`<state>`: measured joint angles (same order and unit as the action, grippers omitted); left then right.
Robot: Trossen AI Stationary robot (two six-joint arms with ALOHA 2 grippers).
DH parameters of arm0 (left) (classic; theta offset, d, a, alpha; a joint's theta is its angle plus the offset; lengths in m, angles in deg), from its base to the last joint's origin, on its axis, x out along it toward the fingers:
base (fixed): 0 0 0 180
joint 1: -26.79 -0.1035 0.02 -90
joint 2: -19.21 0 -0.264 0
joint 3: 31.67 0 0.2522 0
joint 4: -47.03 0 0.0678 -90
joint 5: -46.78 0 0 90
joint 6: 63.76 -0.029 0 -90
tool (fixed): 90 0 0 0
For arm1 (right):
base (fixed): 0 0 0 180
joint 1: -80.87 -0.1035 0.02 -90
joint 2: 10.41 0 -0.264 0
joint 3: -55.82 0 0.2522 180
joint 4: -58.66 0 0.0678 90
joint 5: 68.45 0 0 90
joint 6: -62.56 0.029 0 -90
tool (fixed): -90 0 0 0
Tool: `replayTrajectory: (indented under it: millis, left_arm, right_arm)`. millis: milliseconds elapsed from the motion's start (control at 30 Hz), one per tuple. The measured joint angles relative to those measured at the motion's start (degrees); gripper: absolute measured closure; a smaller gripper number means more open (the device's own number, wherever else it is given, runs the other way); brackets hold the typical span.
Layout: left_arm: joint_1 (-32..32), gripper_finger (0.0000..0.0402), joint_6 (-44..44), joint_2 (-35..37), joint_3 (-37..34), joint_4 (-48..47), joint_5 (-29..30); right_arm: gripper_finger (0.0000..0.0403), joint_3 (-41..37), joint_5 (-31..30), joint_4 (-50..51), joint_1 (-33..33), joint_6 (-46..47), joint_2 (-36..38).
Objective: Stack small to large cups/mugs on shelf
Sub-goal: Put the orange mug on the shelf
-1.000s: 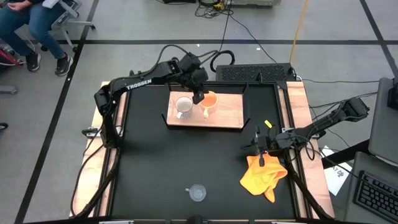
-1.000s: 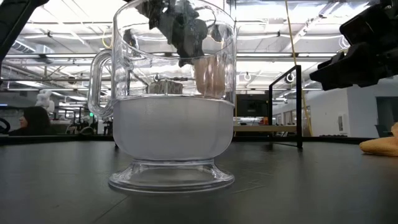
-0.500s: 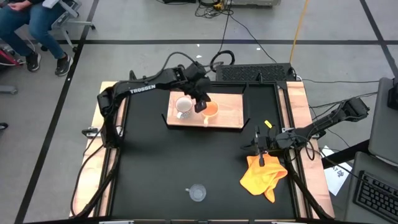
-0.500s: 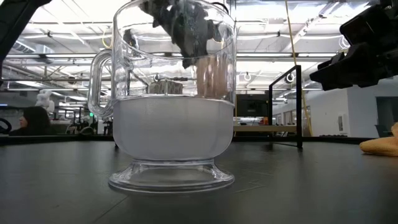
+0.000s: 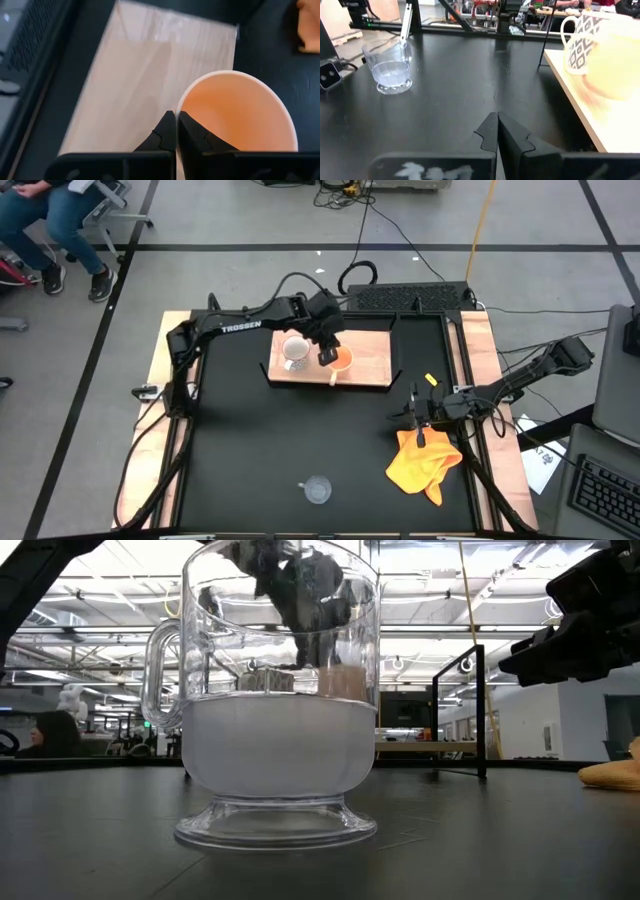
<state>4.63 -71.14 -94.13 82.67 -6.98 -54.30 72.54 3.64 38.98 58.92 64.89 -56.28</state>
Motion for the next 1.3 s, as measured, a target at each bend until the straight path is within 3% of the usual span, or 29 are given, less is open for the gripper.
replayTrajectory:
  millis: [1300]
  left_arm:
    - [-1.31,0.0400,-0.65,-0.42,-5.22,4.30,0.38]
  right_arm:
    - [0.0403,0.00,0.00,-0.16,0.00,-0.02,0.00]
